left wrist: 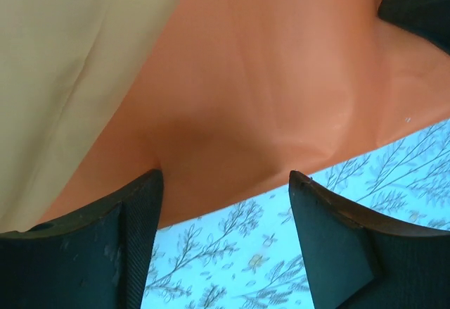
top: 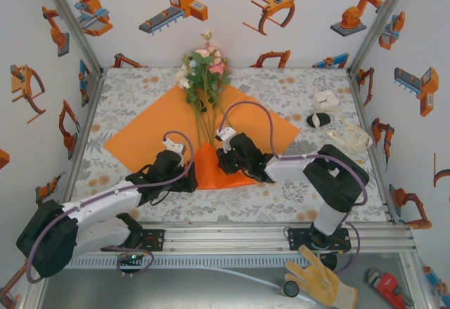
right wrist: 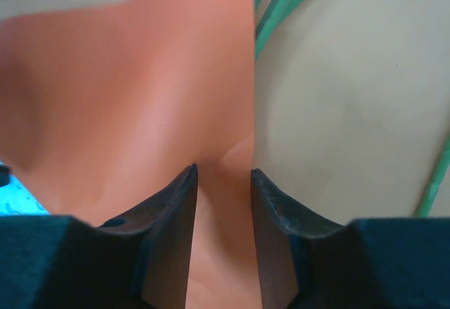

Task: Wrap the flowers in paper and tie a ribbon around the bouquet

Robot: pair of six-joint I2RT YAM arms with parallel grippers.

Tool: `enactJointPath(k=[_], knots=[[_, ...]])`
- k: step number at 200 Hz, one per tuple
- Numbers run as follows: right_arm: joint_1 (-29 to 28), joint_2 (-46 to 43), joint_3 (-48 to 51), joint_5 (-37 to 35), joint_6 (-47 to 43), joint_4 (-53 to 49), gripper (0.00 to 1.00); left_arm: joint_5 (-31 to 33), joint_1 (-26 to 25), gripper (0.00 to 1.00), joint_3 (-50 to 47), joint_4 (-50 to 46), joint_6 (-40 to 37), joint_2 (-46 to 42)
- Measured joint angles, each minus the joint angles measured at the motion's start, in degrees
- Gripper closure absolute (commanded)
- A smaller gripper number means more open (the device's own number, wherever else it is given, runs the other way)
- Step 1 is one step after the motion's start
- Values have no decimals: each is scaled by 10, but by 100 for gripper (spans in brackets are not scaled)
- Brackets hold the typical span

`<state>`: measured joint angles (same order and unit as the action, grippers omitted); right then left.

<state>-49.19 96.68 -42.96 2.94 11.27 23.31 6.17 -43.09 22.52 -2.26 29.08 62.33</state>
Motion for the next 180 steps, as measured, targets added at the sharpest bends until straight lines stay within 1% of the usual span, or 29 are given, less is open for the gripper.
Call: enactJointPath(k=[5, 13, 42, 54, 65, 77, 97, 115, 127, 149, 180], knots=[[0, -11, 1, 0, 4, -3, 50, 3, 0, 32, 0, 8, 0, 6], [0, -30, 2, 0, 10, -8, 48, 5, 0, 33, 2, 17, 0, 13], [-5, -129, 2, -12, 56, -48, 48, 13, 0, 33, 3, 33, 8, 24], [-14, -151, 2, -16, 84, -52, 50, 14, 0, 33, 1, 35, 12, 22], [-33, -158, 2, -20, 128, -50, 56, 17, 0, 33, -6, 39, 18, 12], [-55, -145, 2, -19, 182, -42, 61, 22, 0, 33, -17, 37, 24, -6], [-92, -87, 5, -16, 303, 4, 68, 37, 0, 33, -28, 20, 37, -33], [-104, -31, 22, -16, 417, 61, 75, 46, 0, 33, -41, 13, 49, -57], [-104, 2, 31, -16, 475, 80, 77, 48, 1, 33, -50, 14, 57, -70], [-103, 37, 45, -19, 543, 85, 78, 48, 7, 33, -54, 10, 72, -80], [-103, 26, 72, -44, 593, 97, 78, 49, 28, 36, -52, 5, 97, -75]])
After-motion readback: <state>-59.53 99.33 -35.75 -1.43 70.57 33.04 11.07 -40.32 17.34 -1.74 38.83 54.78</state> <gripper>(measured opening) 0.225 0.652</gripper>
